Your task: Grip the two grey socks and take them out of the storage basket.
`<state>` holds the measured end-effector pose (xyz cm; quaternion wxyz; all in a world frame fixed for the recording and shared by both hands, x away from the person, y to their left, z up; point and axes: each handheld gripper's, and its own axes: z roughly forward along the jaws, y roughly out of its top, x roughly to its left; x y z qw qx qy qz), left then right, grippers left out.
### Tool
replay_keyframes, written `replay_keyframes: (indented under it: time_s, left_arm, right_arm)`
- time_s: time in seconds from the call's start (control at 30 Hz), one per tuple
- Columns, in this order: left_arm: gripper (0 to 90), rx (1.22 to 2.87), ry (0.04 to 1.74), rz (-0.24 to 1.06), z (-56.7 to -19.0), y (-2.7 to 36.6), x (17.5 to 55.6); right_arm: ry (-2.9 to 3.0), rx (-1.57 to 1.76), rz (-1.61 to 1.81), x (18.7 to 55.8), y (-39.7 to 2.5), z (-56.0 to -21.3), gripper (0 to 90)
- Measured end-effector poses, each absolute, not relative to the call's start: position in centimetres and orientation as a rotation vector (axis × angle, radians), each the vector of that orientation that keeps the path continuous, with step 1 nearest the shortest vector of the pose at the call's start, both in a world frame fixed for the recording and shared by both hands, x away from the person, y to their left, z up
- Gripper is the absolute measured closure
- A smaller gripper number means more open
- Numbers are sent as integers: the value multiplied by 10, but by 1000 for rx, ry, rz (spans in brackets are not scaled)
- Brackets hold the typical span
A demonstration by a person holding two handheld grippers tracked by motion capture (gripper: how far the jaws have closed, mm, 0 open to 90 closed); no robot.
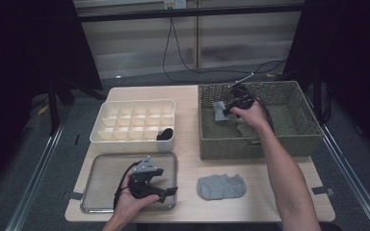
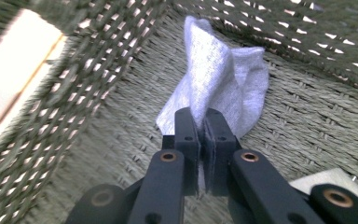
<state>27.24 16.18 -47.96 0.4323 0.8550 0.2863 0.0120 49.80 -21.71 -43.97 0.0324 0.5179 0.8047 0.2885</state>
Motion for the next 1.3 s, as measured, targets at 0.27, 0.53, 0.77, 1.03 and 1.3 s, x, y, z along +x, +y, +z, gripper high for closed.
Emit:
replay_keyframes:
  time_s: [0.27, 0.53, 0.77, 1.03, 1.3]
  left_arm:
    - [103, 2132, 711, 32, -480, 161, 272]
    - [103, 2133, 711, 35, -480, 161, 272]
    - [103, 2137, 706, 37, -480, 160, 272]
    - [103, 2133, 708, 36, -480, 160, 272]
    - [103, 2133, 704, 36, -479, 159, 271]
  right_arm:
    - [2444, 1592, 1017, 489, -227, -432, 857]
    - [2406, 1547, 1152, 476, -238, -416, 856]
    - [2380, 1491, 1247, 465, -242, -402, 855]
    - [2362, 1451, 1307, 452, -245, -395, 853]
    - [2333, 1412, 1379, 440, -250, -385, 855]
